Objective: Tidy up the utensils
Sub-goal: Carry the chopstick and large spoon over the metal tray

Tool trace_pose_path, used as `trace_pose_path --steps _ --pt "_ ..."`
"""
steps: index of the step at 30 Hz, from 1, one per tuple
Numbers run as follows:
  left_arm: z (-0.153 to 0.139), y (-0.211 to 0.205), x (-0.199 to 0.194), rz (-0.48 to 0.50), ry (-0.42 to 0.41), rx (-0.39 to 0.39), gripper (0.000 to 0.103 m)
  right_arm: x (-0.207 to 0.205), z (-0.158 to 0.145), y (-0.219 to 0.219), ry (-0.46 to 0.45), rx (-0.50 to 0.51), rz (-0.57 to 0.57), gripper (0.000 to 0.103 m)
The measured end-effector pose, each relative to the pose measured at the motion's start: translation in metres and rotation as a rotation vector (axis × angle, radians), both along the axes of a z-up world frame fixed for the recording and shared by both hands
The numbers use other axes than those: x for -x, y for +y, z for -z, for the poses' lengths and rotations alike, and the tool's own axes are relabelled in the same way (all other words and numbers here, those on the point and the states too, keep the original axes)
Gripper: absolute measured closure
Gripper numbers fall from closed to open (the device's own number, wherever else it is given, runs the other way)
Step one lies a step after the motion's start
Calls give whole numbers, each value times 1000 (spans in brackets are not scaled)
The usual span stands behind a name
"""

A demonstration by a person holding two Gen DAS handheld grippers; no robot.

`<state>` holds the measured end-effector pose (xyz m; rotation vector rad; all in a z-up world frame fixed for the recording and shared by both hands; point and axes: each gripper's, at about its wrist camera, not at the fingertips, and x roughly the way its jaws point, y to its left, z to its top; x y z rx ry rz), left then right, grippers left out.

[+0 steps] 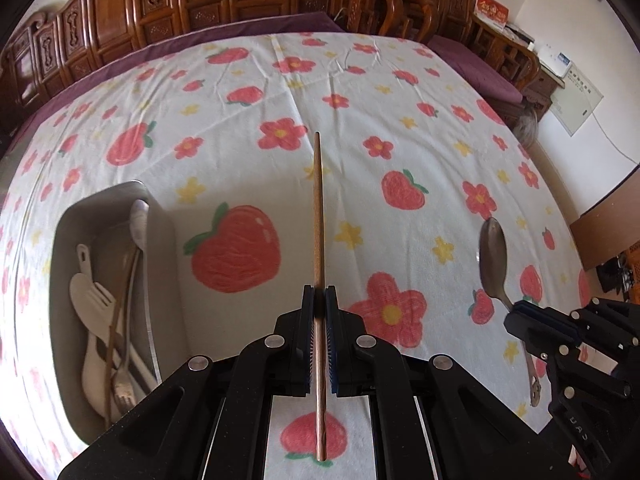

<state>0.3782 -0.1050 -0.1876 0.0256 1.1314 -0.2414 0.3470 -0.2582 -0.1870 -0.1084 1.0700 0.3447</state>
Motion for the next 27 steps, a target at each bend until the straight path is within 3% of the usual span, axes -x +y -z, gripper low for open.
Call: trace_pose_path --steps 15,27 --pt "-47 75 27 -19 -98 46 98 -6 -27 63 -40 -29 -79 96" --pt "-50 138 18 -86 -127 36 98 -13 -28 109 -36 -35 -135 96"
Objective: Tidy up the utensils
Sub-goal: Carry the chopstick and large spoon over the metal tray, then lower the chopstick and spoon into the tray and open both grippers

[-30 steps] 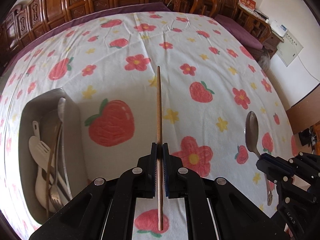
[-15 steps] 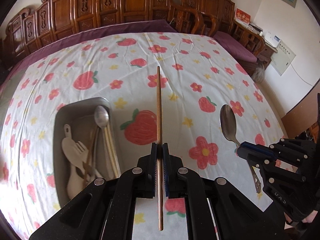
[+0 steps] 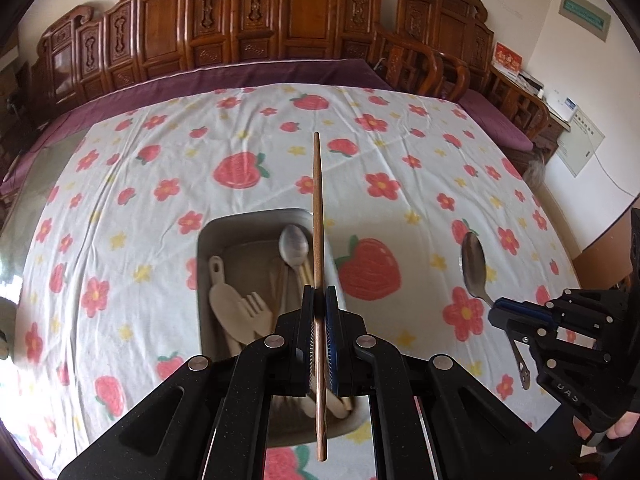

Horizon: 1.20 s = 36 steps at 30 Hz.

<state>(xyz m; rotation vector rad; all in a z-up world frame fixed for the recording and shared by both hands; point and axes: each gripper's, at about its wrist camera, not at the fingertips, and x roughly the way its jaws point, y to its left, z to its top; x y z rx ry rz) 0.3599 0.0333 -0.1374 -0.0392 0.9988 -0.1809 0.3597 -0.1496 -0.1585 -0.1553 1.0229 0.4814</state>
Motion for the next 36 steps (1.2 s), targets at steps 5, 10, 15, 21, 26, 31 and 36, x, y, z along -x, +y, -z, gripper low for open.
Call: trace_pose_path --steps 5,10,15,21,26,31,36 --pt "13 19 -7 -29 12 -3 98 -4 -3 13 -2 -2 -17 96" --pt "31 32 -10 -53 27 -8 98 -7 -5 23 -3 -1 -30 96" --pt "46 37 -8 -62 45 -9 98 -8 -2 30 2 5 -39 96" --pt "55 39 -5 -57 60 -6 98 -9 0 39 7 8 -49 96" --pt "60 40 -2 -56 78 -2 98 -11 -2 48 3 7 -56 96" --pt "54 48 6 -64 62 9 98 -15 -4 62 0 2 -68 96" --pt "43 63 15 -73 28 4 97 -21 -4 84 4 -12 -87 96"
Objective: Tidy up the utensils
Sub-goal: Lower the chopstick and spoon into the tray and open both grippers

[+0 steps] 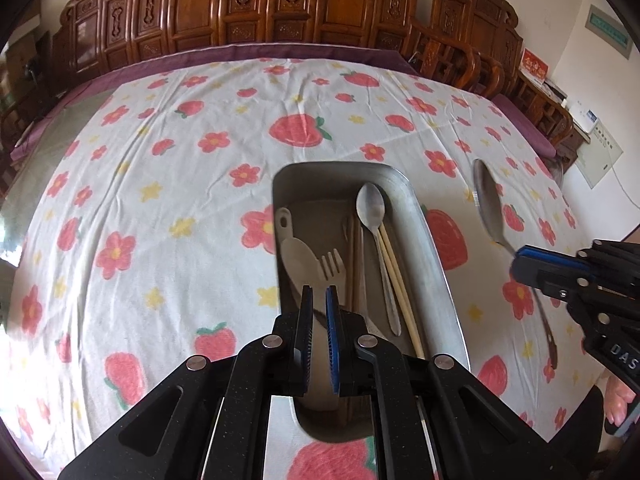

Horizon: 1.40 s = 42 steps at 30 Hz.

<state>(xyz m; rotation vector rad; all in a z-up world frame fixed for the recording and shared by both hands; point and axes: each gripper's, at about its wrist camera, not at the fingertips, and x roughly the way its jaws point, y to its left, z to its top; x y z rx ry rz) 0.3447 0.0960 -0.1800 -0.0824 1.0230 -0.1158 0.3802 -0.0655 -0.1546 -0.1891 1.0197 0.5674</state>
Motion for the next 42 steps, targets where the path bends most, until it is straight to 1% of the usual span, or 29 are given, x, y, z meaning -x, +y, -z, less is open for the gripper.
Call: trace_pose_path --steps 6,14,21,28,33,38,42 --pt "-9 25 9 -24 -21 -2 97 -9 7 34 18 -9 -27 96" --pt "-11 51 16 -56 -35 -18 97 -30 30 63 78 -16 -8 96" --pt "-13 58 21 -60 -51 -35 97 -47 50 81 97 31 4 96" --pt "-14 56 23 -53 -58 -41 97 -54 64 85 104 72 4 96" --pt "-15 54 24 -51 -58 -35 97 -53 65 83 102 70 1 95" --pt "-21 49 28 -54 -67 -38 97 -44 54 79 84 33 -10 95" --pt "-29 44 37 -56 -79 -46 97 -29 38 67 64 -5 1 95"
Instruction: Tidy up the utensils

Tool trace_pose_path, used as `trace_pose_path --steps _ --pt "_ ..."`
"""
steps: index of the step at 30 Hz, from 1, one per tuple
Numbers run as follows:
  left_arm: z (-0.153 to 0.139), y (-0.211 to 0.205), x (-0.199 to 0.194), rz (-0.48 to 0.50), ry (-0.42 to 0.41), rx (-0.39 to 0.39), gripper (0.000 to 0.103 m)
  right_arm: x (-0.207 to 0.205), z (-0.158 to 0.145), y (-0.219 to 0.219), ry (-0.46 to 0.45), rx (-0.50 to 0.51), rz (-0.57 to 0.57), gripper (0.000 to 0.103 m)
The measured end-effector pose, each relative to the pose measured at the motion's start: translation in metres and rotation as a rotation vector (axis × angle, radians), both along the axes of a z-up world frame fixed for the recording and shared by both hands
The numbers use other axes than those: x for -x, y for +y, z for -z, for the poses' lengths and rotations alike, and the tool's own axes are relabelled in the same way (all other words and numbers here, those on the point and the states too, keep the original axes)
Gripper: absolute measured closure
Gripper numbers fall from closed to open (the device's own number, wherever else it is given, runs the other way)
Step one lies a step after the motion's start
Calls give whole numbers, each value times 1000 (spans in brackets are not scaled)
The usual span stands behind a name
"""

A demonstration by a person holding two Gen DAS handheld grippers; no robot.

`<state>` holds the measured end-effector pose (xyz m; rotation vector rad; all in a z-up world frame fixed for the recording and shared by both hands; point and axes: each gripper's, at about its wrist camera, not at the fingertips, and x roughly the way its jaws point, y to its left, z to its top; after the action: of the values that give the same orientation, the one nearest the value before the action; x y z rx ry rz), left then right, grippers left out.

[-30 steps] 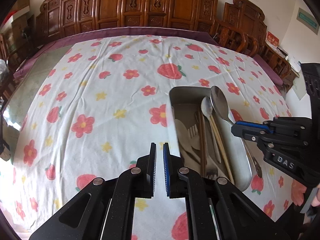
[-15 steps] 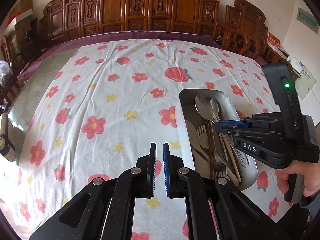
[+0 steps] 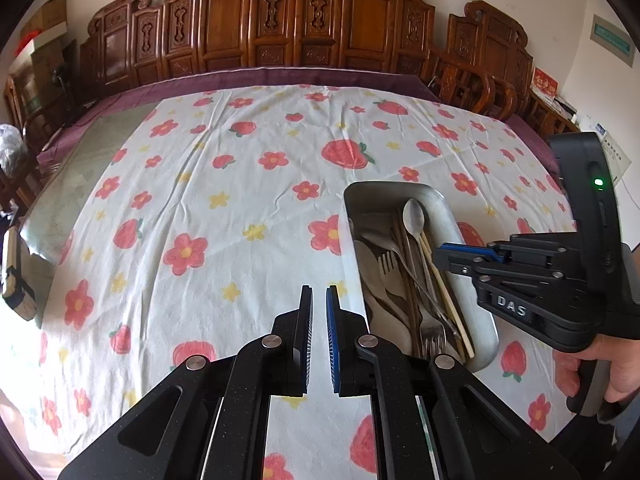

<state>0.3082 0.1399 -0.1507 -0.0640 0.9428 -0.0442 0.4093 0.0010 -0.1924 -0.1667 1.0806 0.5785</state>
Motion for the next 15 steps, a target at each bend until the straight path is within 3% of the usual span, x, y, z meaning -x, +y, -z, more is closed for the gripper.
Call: trace_pose_path --steps 2,4,6,11,13,15 --pt "-5 -4 6 0 -9 -2 93 10 -9 -8 -12 -20 6 94" --pt "-12 -10 13 0 -25 -7 80 21 -18 -18 -27 -36 12 95" --pt "-18 -17 21 5 -34 -11 79 34 -30 -32 -42 -58 25 95" --pt "-34 -35 41 12 -72 -27 57 68 -56 -68 -81 -98 52 92" --pt "-40 -41 48 10 -87 -30 41 81 -65 -82 -98 -107 66 87" --pt "-46 -49 57 9 -107 -35 30 95 -74 -98 -121 -105 80 70"
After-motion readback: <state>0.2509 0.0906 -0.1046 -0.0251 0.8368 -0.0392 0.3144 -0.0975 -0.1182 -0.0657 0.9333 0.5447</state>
